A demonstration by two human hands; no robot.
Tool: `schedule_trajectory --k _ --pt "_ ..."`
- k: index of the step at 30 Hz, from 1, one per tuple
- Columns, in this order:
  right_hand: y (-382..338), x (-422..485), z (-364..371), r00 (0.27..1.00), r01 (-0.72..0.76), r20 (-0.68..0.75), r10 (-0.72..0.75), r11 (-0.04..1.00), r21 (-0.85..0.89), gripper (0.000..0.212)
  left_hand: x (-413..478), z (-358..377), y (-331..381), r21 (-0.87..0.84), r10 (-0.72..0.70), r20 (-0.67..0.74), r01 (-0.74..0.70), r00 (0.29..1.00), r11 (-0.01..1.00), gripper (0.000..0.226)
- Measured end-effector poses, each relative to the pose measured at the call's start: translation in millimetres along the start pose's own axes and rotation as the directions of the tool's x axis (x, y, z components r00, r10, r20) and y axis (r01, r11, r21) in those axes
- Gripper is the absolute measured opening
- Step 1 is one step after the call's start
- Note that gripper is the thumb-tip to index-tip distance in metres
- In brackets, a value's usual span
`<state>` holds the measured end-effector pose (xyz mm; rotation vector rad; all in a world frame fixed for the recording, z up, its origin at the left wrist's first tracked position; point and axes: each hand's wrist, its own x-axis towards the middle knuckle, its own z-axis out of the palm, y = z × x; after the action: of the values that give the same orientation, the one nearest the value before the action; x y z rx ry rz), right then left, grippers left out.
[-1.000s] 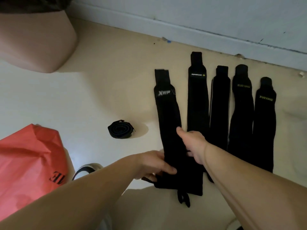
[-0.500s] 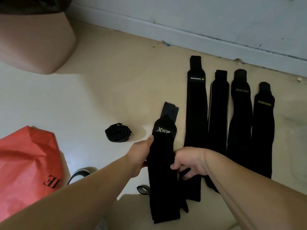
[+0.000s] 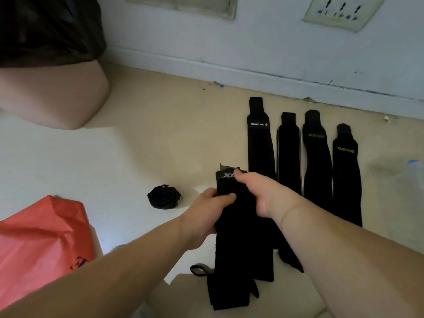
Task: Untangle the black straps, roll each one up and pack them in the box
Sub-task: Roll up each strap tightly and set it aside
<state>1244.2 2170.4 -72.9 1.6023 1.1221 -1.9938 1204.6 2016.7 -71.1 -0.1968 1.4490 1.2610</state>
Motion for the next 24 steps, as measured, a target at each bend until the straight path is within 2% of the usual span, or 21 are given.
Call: schedule_trajectory --k 2,4,7,10,17,20,24 --pt "-6 -26 7 0.999 0.036 0.035 -0.036 0.999 -0.011 0.043 -9 2 20 0.063 0.081 -0.146 -0.073 0.986 0.995 0.035" --pt "-9 -52 10 0.991 0.095 0.098 -0.095 0.995 0.001 0.037 -27 7 45 0.196 0.19 -0.207 -0.149 0.96 0.969 0.037" --pt "-20 -94 11 0.967 0.216 0.132 -0.216 0.976 0.011 0.038 -66 16 79 0.393 0.313 -0.159 -0.23 0.936 0.89 0.033" --pt "-37 -139 13 0.917 0.398 0.033 -0.397 0.915 -0.059 0.038 -118 28 108 0.562 0.38 -0.075 -0.276 0.922 0.78 0.028" --pt "-43 -263 17 0.803 0.586 0.005 -0.596 0.787 -0.19 0.044 -240 64 147 0.666 0.448 0.016 -0.344 0.894 0.662 0.025" --pt "-32 -313 8 0.708 0.695 0.039 -0.705 0.687 -0.213 0.03 -278 84 147 0.68 0.519 0.051 -0.41 0.853 0.608 0.018" --pt "-15 -361 -8 0.607 0.79 0.073 -0.791 0.59 -0.169 0.027 -307 103 140 0.705 0.628 0.061 -0.479 0.776 0.523 0.027"
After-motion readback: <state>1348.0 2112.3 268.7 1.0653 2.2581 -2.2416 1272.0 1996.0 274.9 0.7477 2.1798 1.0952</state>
